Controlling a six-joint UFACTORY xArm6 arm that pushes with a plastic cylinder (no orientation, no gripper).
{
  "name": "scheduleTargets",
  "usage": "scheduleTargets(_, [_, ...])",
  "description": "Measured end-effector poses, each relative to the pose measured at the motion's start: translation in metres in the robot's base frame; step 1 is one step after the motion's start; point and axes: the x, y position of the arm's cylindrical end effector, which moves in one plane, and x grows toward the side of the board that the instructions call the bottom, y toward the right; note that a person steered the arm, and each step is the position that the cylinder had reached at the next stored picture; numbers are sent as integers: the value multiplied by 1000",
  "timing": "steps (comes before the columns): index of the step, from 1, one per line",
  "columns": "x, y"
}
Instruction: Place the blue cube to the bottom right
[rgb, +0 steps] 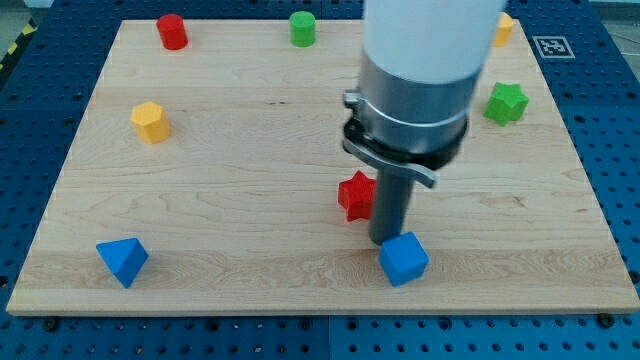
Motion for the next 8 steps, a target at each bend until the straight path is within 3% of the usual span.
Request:
scheduleTargets(2, [14, -21])
scheduleTargets(4, [61, -17])
scheduleTargets(6, [20, 60])
scheduleTargets(8, [-28, 99])
